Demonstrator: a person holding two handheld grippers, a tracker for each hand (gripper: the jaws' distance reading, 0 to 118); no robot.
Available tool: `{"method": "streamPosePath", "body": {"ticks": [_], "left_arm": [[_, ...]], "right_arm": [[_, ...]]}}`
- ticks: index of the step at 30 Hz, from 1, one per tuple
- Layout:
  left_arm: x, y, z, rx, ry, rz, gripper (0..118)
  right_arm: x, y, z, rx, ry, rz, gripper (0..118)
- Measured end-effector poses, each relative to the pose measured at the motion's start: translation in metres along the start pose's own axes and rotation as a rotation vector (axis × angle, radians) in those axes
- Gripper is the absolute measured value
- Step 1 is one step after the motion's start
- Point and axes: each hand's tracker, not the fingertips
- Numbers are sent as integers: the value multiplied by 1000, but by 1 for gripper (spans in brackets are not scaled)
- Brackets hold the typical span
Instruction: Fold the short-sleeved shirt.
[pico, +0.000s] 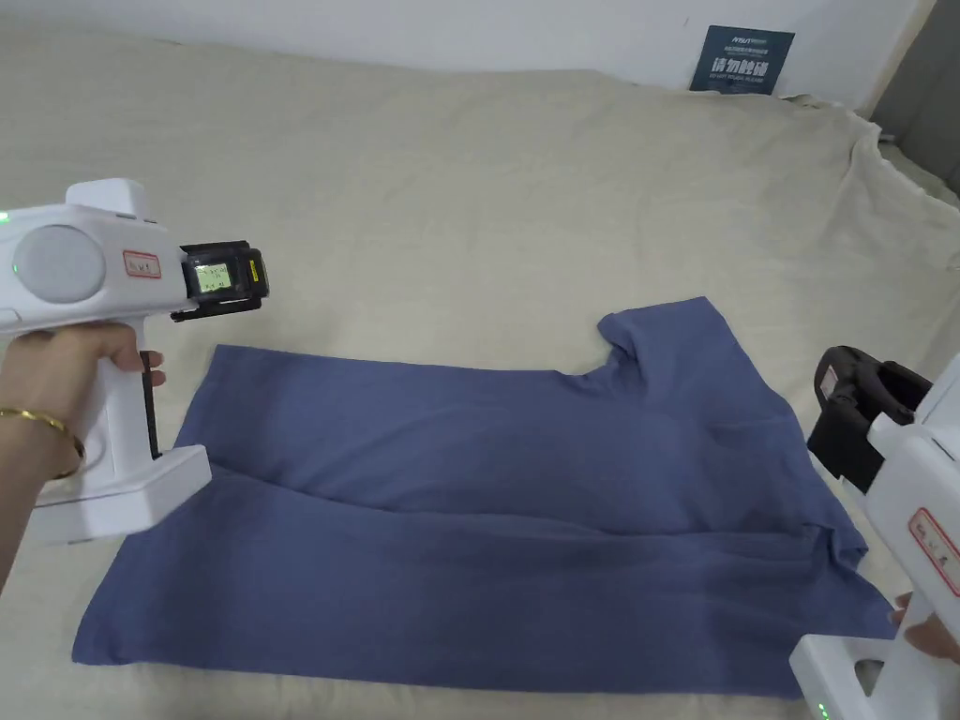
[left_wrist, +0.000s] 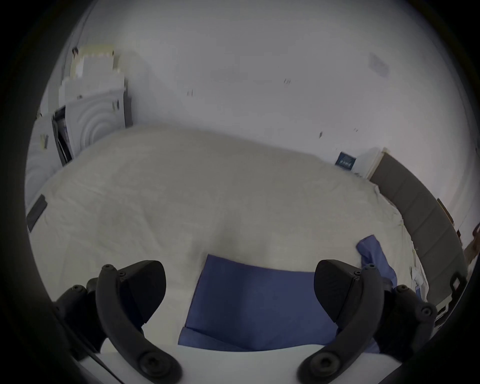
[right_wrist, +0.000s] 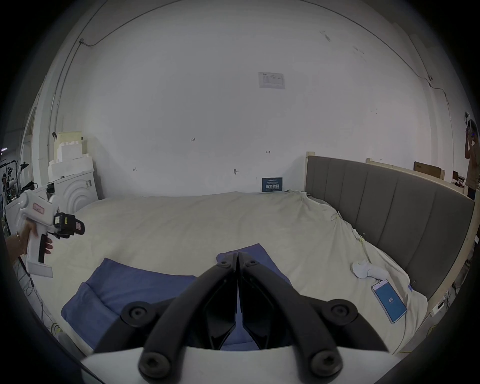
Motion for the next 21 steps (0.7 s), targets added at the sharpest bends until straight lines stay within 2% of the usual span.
{"method": "streamPosePath", "body": {"ticks": [2, 7, 12, 15, 16, 17, 19, 20, 21], "left_arm": [[-7, 9, -33, -108, 40, 8, 117], [-16, 11, -104, -327, 143, -70, 113], [-22, 10, -139, -350, 164, -31, 101], [-19, 7, -155, -386, 174, -54, 84], [-18, 5, -158, -389, 180, -70, 75], [-17, 3, -159, -383, 189, -80, 59], [-17, 0, -160, -368, 166, -72, 10], [-17, -1, -161, -364, 141, -58, 3], [-16, -2, -161, -365, 140, -64, 1]], "right_arm": [[-3, 1, -8, -16, -7, -3, 0], [-5, -1, -29, -58, -23, 16, 0], [-3, -8, -44, -99, -45, 26, 0], [0, -12, -50, -124, -53, 26, 0], [0, -14, -51, -132, -58, 28, 0], [1, -15, -52, -137, -61, 29, 0], [2, -17, -52, -145, -69, 31, 0], [2, -17, -52, -148, -71, 29, 0], [3, -17, -52, -152, -71, 27, 0]]}}
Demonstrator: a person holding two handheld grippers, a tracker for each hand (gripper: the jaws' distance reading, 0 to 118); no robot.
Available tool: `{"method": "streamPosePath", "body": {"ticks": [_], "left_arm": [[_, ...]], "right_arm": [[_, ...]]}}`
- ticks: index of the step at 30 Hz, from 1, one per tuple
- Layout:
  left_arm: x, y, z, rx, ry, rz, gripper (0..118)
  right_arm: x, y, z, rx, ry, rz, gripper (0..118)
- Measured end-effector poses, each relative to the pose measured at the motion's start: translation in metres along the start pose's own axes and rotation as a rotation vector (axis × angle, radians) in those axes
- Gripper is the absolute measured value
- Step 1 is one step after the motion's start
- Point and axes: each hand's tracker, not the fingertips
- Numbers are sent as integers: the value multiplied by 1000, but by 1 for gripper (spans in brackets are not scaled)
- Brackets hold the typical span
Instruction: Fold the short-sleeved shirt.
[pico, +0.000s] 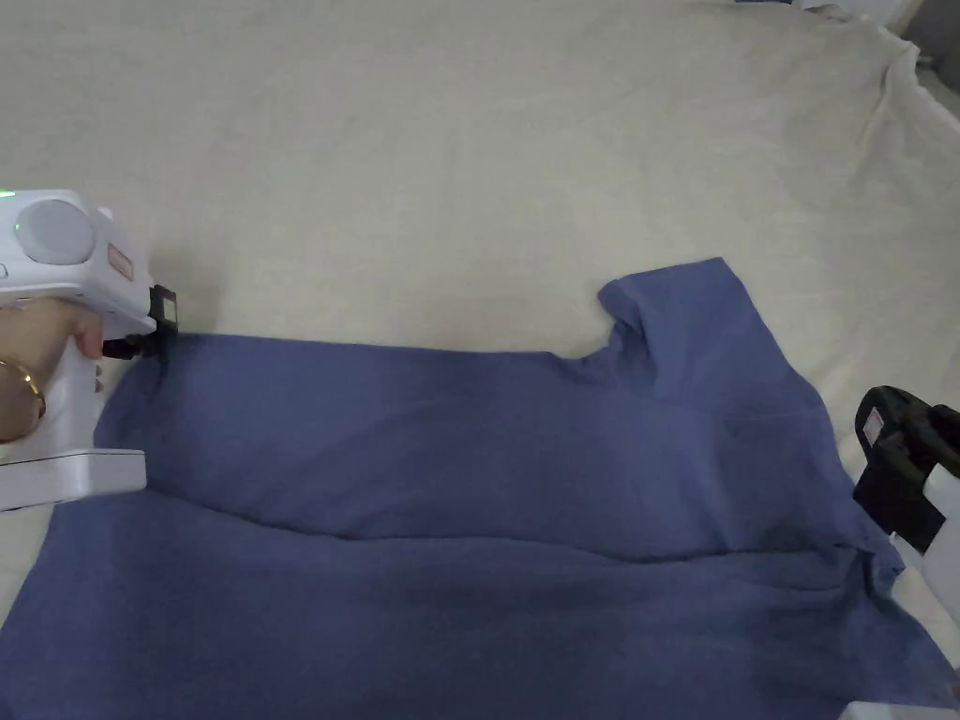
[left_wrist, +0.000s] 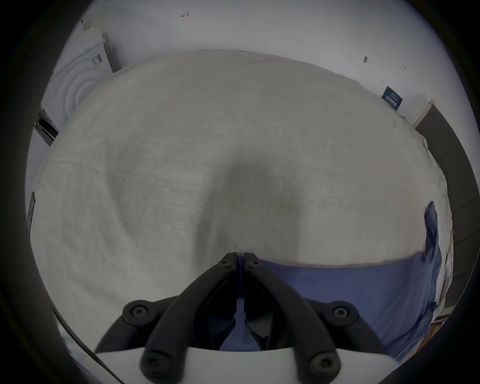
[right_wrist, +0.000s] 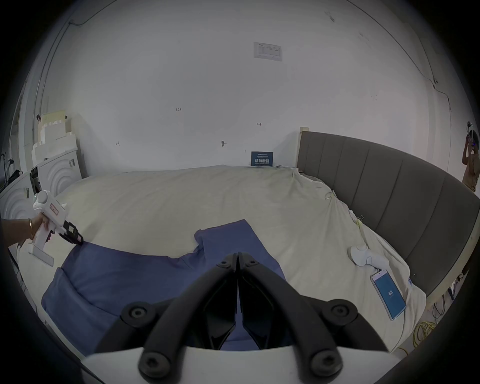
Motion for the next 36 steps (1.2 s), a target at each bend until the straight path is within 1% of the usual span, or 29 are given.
{"method": "streamPosePath", "body": {"ticks": [2, 3, 5, 11, 12, 13, 14, 15, 16, 17, 18, 19, 21, 22, 23, 26, 28, 29, 30, 31, 33, 35, 36], "left_arm": [[3, -3, 1, 11, 21, -30, 0], [0, -4, 5, 24, 17, -20, 0], [-3, -5, 19, 100, -8, 15, 0], [-12, -21, 77, 296, -99, 31, 0], [-12, -24, 83, 315, -108, 34, 0], [-13, -26, 88, 311, -107, 36, 0], [-14, -28, 93, 313, -110, 34, 0], [-14, -30, 96, 316, -113, 33, 0], [-15, -31, 98, 319, -116, 35, 0], [-16, -32, 100, 319, -118, 35, 0], [-17, -33, 101, 318, -118, 38, 0], [-17, -34, 103, 317, -118, 43, 0], [-18, -35, 103, 316, -119, 52, 0], [-19, -36, 103, 316, -117, 55, 0], [-19, -36, 103, 315, -117, 61, 0], [-19, -36, 102, 310, -117, 74, 0], [-17, -36, 101, 307, -114, 75, 0], [-17, -37, 101, 306, -113, 74, 0], [-17, -37, 101, 306, -114, 74, 0], [-15, -37, 100, 306, -115, 78, 0], [-15, -38, 99, 308, -121, 89, 0], [-14, -38, 98, 307, -125, 96, 0], [-14, -39, 97, 307, -125, 97, 0]], "right_arm": [[1, 0, 0, -4, 0, 1, 0], [0, 1, 0, -6, -2, 2, 0], [3, 5, 0, -5, 2, 1, 0], [11, 39, -21, -33, 37, -10, 0], [13, 46, -29, -39, 38, -10, 1], [15, 55, -39, -86, 50, -7, 6], [17, 63, -53, -118, 66, -10, 25], [20, 69, -63, -120, 80, -24, 60], [22, 76, -78, -164, 69, -11, 104], [24, 82, -97, -263, 75, 7, 118], [26, 85, -112, -308, 62, 4, 117], [28, 87, -125, -314, 57, -6, 117], [35, 90, -152, -390, 59, 2, 117], [39, 89, -169, -435, 37, -8, 117], [43, 86, -183, -476, -6, -25, 117], [50, 71, -218, -609, -66, -55, 117], [55, 57, -238, -712, -101, -46, 115], [57, 50, -246, -742, -125, -31, 111], [59, 44, -250, -749, -148, -24, 105], [60, 39, -255, -740, -179, -17, 94], [62, 32, -263, -735, -191, -18, 86], [66, 27, -270, -734, -178, -51, 75], [68, 25, -273, -734, -174, -69, 65]]}}
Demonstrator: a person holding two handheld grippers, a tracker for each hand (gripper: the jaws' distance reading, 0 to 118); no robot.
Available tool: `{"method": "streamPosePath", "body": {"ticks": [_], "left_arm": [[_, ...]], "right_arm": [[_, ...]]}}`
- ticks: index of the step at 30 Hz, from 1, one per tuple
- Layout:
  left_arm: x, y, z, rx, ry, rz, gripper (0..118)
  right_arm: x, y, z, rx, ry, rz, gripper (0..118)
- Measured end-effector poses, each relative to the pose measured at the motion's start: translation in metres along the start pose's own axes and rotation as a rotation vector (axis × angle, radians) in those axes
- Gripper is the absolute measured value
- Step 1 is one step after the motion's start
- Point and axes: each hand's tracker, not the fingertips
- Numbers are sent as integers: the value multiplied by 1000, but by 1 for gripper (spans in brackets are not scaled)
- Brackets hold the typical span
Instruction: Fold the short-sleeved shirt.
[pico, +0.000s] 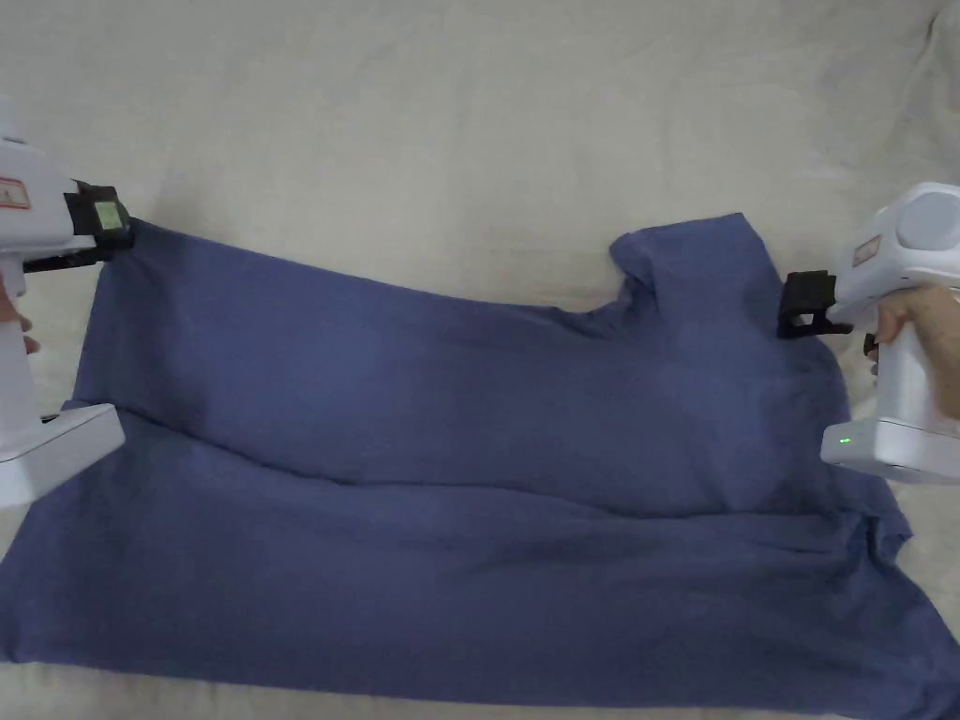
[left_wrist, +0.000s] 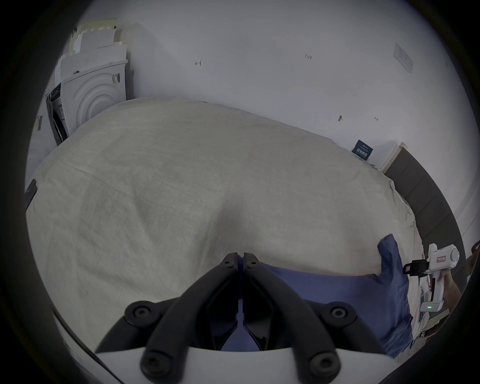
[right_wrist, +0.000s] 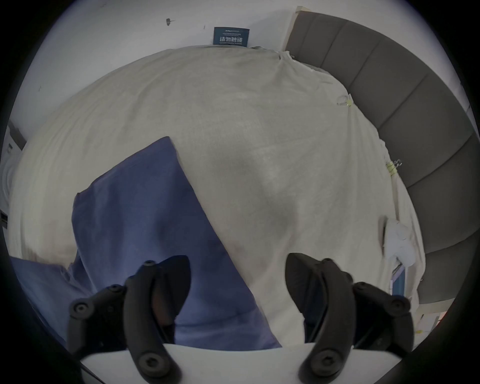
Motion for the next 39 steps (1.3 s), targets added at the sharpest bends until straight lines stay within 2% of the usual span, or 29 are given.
{"method": "streamPosePath", "body": {"ticks": [1, 2, 3, 6, 8, 12, 21, 29, 35, 39], "left_arm": [[0, -1, 0, -1, 1, 2, 0], [0, -2, -1, -3, 1, 3, 0], [0, -2, -1, -6, 2, 5, 0], [-3, -4, -4, -18, 6, 13, 0], [-3, -5, -4, -26, 15, 13, 0], [-6, -5, 1, -29, 18, 25, 0], [-13, 1, 44, 16, -5, 21, 0], [-32, -17, 105, 66, -49, 28, 0], [-46, -58, 133, 59, -59, 4, 0], [-58, -98, 130, 12, -41, 3, 0]], "right_arm": [[0, -3, -2, -6, 5, -15, 44], [0, -3, -5, -13, 3, -28, 33], [1, -4, -7, -25, -4, -37, 30], [2, -5, -5, -23, 31, -48, 2], [4, -4, 0, -18, 23, -36, 2], [13, -7, 21, 19, 65, -48, 1], [48, -29, 118, 225, 190, -61, 0], [75, -91, 191, 324, 234, -37, 0], [93, -152, 203, 334, 244, -38, 0], [99, -194, 186, 295, 226, -48, 0]]}}
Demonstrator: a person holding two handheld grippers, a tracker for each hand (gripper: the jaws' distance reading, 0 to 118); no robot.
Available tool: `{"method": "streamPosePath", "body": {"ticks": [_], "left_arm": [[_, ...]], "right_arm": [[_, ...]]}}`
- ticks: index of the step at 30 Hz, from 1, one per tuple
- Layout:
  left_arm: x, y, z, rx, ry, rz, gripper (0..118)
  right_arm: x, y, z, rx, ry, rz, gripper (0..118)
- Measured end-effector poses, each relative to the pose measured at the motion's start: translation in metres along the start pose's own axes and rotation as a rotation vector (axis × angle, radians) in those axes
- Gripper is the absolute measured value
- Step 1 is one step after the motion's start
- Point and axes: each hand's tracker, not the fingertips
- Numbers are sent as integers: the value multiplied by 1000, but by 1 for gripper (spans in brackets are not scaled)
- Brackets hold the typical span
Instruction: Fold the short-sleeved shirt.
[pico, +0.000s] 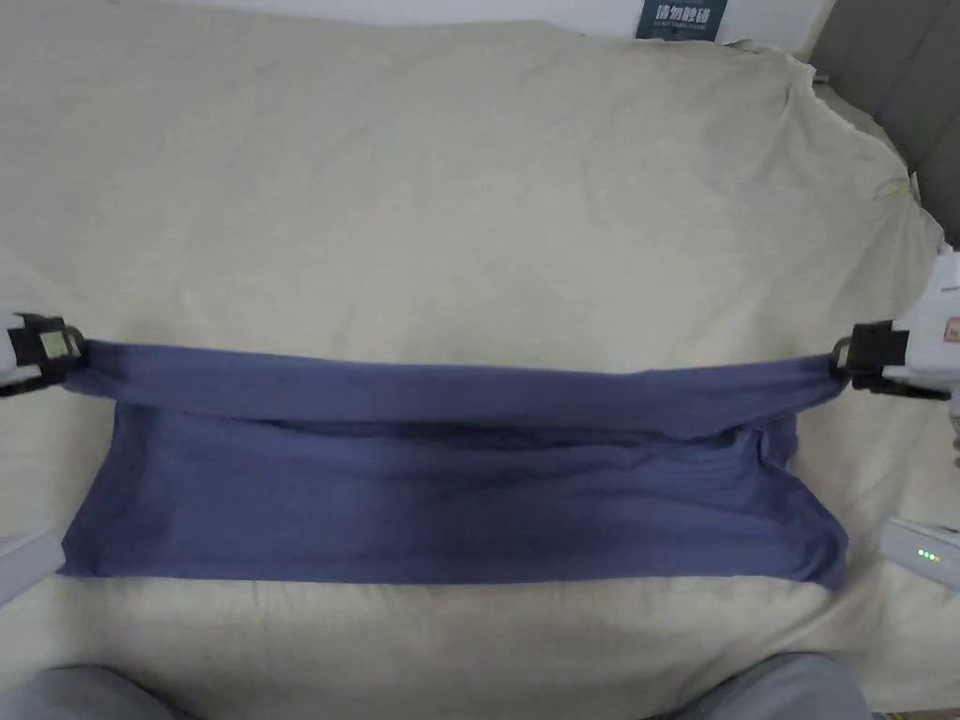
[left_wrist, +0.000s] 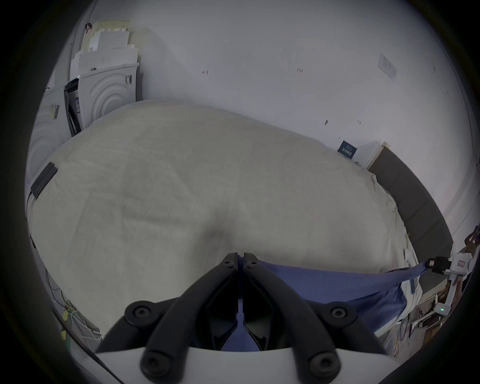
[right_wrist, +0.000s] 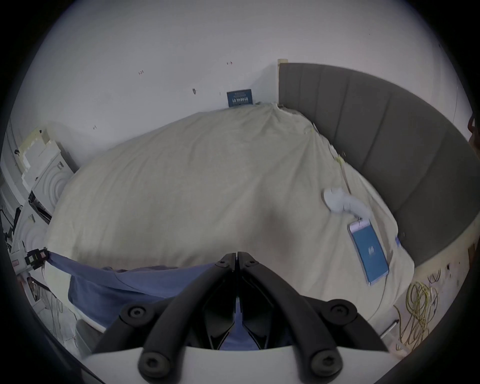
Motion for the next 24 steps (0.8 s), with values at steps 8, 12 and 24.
{"method": "streamPosePath", "body": {"ticks": [8, 12, 24], "left_arm": [[-14, -78, -25, -165, 101, -19, 0], [-19, -98, -33, -198, 127, 8, 0], [-9, -36, 28, 102, 179, -13, 108]], "right_arm": [[9, -84, -34, -178, -63, -13, 0], [17, -108, -48, -228, -70, -64, 0], [7, -58, 18, 59, -154, 77, 110]]}}
